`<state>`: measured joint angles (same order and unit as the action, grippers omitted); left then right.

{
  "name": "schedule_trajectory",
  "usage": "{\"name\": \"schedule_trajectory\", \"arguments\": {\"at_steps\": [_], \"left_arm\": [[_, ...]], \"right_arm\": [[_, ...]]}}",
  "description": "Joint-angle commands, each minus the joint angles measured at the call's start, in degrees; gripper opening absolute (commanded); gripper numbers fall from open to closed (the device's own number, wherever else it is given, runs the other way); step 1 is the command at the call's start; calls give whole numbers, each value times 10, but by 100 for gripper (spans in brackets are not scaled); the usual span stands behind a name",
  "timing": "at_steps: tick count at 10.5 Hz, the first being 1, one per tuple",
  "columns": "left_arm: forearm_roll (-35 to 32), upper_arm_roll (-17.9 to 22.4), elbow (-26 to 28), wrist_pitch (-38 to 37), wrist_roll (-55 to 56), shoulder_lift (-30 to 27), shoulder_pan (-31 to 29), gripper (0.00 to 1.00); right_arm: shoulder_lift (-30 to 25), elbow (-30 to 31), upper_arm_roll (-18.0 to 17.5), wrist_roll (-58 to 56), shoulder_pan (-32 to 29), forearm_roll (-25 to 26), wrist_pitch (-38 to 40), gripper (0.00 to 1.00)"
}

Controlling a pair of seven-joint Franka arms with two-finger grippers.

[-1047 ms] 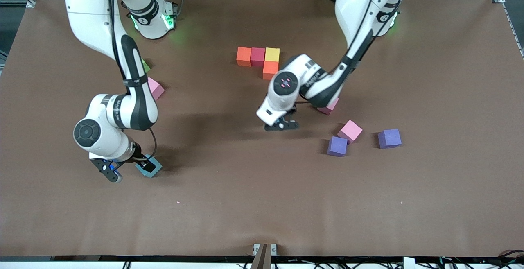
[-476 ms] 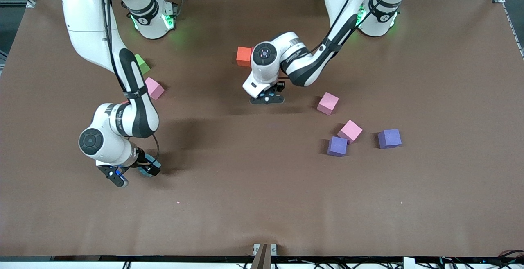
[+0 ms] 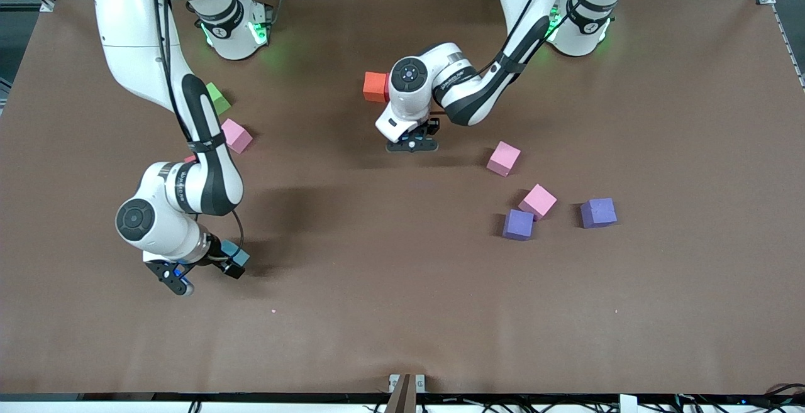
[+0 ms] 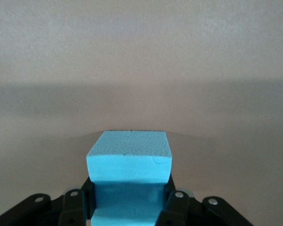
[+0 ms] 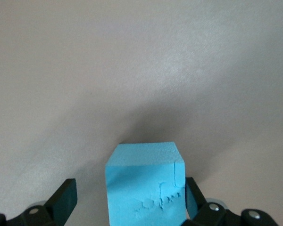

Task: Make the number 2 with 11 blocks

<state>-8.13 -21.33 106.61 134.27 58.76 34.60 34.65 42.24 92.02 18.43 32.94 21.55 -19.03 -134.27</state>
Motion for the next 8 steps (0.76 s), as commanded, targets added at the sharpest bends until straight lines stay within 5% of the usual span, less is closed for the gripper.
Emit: {"name": "schedule_trajectory", "arguments": {"at_steps": [1, 5, 6, 7, 8], "left_arm": [[-21, -2, 30, 25, 18, -17, 7, 33], [-59, -9, 51, 28, 28, -27, 5, 34], [-59, -10, 52, 28, 29, -27, 4, 34], [-59, -11, 52, 28, 32, -27, 4, 34], [-59, -13, 54, 28, 32, -27, 3, 35]], "right_arm": [[13, -11, -9, -12, -17, -5, 5, 100], [30, -7, -10, -11, -17, -7, 1, 100], [29, -7, -10, -11, -18, -7, 1, 80], [28, -10, -10, -11, -18, -7, 4, 47], [25, -10, -10, -11, -17, -7, 6, 35]]}}
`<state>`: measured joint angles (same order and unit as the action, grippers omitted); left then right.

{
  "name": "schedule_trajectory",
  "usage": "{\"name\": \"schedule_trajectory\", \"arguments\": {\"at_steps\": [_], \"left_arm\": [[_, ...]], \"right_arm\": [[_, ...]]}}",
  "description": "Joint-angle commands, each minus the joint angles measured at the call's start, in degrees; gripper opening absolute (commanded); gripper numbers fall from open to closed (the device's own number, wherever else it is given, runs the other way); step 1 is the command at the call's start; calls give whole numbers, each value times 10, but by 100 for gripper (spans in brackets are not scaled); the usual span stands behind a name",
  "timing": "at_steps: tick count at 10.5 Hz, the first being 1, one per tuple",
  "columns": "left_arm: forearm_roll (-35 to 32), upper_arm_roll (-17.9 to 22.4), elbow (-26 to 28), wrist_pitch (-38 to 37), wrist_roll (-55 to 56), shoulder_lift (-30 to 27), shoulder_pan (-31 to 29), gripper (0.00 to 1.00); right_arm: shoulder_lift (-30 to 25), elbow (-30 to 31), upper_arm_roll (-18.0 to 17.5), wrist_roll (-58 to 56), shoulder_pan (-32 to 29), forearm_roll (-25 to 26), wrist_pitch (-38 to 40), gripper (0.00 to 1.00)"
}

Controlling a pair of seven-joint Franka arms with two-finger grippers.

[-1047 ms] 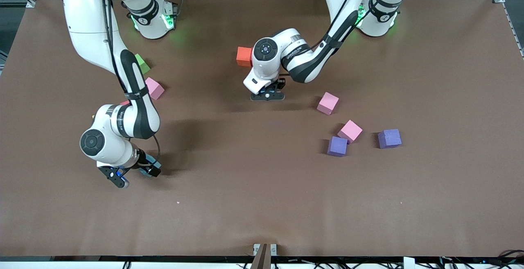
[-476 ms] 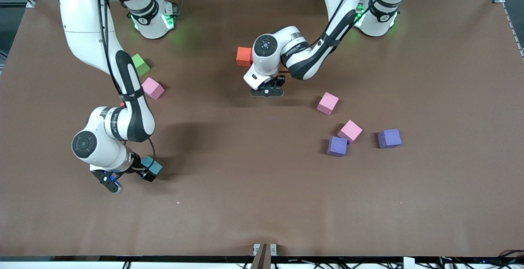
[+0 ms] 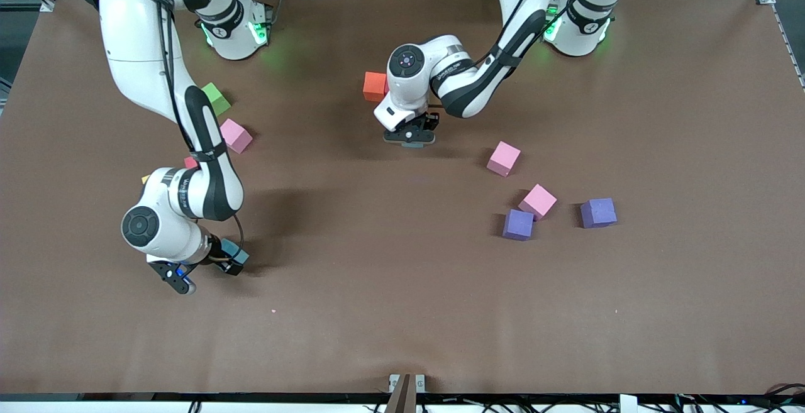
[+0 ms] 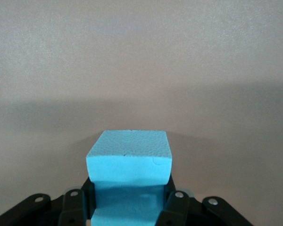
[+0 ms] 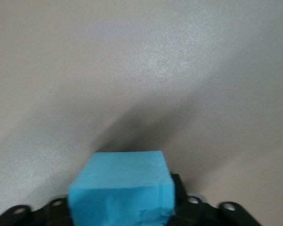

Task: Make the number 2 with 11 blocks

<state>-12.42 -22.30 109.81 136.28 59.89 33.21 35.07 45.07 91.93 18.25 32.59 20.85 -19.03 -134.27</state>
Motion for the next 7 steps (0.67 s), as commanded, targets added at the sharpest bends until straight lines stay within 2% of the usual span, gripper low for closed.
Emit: {"name": "schedule_trajectory", "arguments": {"at_steps": [1, 2, 4, 5, 7], "left_arm": [[-16, -5, 22, 8, 21, -12, -1, 35], [-16, -5, 22, 8, 21, -11, 0, 37], [-16, -5, 16, 8, 21, -10, -3, 100], [-16, -4, 15, 8, 22, -11, -4, 100], [-14, -4, 14, 7, 29, -25, -9, 100]], "right_arm": [[-5, -9, -8, -8, -7, -7, 10, 35], [-9, -9, -8, -8, -5, -7, 25, 35], [-33, -6, -9, -5, 5, -8, 72, 35], [-44, -3, -10, 2, 7, -13, 87, 35], [-80, 53, -8, 3, 23, -72, 75, 37]]}}
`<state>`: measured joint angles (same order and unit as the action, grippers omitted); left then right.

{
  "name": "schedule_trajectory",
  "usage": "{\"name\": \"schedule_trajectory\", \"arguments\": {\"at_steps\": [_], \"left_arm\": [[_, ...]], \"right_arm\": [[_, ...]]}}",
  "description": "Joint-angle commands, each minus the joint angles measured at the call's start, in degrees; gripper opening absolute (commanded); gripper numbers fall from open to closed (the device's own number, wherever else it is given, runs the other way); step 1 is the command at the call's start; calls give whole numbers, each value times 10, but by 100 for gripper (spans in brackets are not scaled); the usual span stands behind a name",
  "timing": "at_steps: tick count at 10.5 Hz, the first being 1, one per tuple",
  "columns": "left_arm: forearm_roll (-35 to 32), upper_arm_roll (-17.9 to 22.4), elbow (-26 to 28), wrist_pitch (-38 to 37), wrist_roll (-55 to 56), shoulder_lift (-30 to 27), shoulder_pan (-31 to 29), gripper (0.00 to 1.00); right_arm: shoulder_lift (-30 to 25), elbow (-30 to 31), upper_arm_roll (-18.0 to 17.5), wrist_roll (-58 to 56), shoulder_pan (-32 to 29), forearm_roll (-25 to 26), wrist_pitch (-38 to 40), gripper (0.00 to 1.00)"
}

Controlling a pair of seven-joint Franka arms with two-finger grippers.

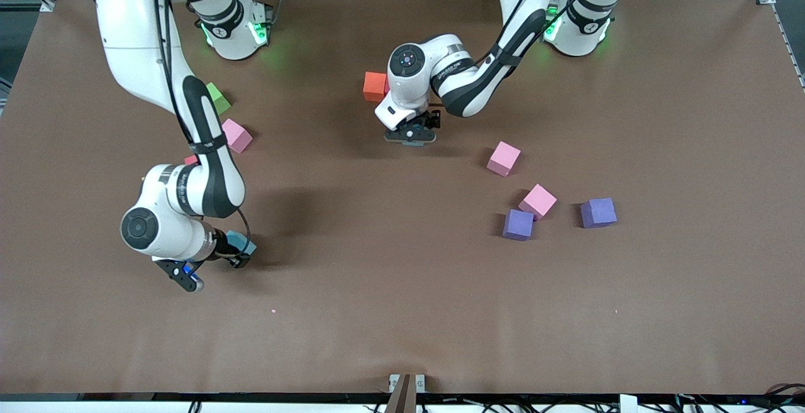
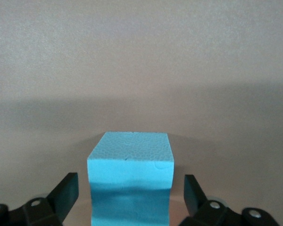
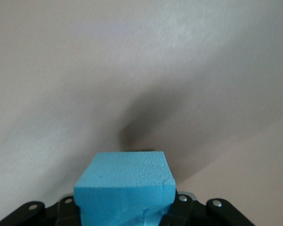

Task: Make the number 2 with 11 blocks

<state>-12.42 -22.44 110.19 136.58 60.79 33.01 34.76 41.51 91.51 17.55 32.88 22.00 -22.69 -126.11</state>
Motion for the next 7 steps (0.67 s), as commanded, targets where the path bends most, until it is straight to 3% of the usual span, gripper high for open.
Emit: {"name": "schedule_trajectory", "arguments": {"at_steps": [1, 4, 7], "left_arm": [[-14, 1, 6, 3, 44, -43, -11, 100], [-9, 13, -20, -2, 55, -72, -45, 100], [-18, 27, -23, -59, 48, -93, -86, 100]], "right_arm": [[-81, 100, -2, 1, 22, -39, -24, 37], [-139, 188, -2, 48, 71, -40, -46, 38], [-144, 198, 0, 250, 174, -40, -55, 38]]}}
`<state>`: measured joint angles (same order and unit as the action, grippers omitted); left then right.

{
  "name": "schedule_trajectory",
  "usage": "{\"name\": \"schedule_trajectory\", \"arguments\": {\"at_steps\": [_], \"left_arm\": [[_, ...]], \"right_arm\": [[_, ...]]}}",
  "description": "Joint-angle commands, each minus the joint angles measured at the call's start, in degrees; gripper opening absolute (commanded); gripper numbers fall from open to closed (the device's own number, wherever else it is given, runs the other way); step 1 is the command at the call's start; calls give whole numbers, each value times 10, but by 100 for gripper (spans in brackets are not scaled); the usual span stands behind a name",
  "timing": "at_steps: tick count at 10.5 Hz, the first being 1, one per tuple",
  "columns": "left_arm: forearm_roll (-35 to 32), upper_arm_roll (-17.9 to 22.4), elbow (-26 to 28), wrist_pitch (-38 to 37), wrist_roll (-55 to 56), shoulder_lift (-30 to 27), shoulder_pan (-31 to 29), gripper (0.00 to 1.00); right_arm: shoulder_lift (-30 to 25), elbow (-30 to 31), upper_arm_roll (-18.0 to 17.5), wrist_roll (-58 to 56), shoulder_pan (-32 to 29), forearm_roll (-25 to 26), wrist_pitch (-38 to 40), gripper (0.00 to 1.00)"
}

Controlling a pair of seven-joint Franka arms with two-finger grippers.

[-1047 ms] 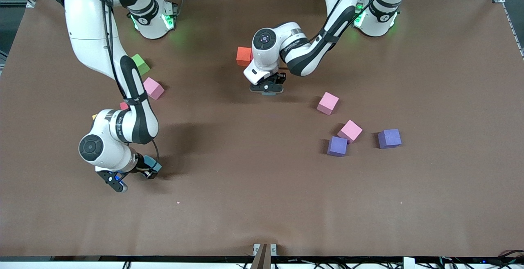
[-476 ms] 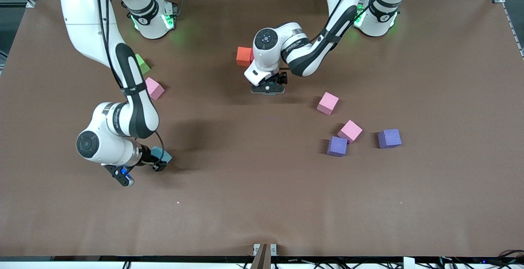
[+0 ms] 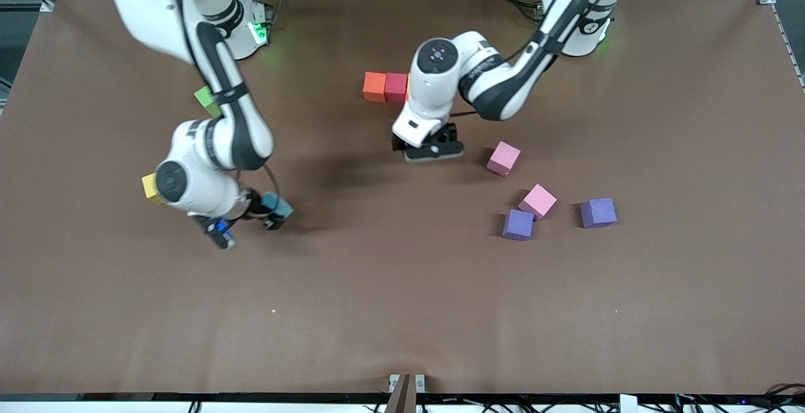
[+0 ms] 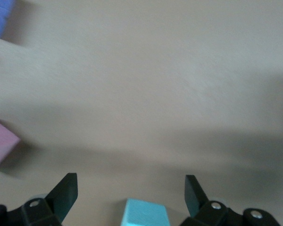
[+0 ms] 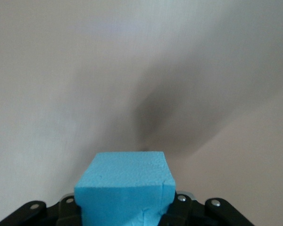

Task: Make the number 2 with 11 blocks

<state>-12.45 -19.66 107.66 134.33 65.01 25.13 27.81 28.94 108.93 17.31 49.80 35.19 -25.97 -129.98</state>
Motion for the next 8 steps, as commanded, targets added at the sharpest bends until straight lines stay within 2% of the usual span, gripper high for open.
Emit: {"name": "schedule_trajectory", "arguments": {"at_steps": [1, 4, 7, 8], "left_arm": [[-27, -3, 3, -45, -27, -24, -42, 100], [-28, -6, 21, -88, -228, -59, -87, 100], [-28, -8, 75, -82, -298, -84, -103, 100], [-28, -8, 108, -52, -359, -96, -116, 100]], "right_arm": [[-16, 28, 3, 145, 76, -7, -24, 38], [-13, 68, 2, 316, 165, -7, -73, 40], [-8, 102, 1, 456, 224, -8, -110, 40], [-7, 104, 1, 506, 245, -8, -113, 40]]}}
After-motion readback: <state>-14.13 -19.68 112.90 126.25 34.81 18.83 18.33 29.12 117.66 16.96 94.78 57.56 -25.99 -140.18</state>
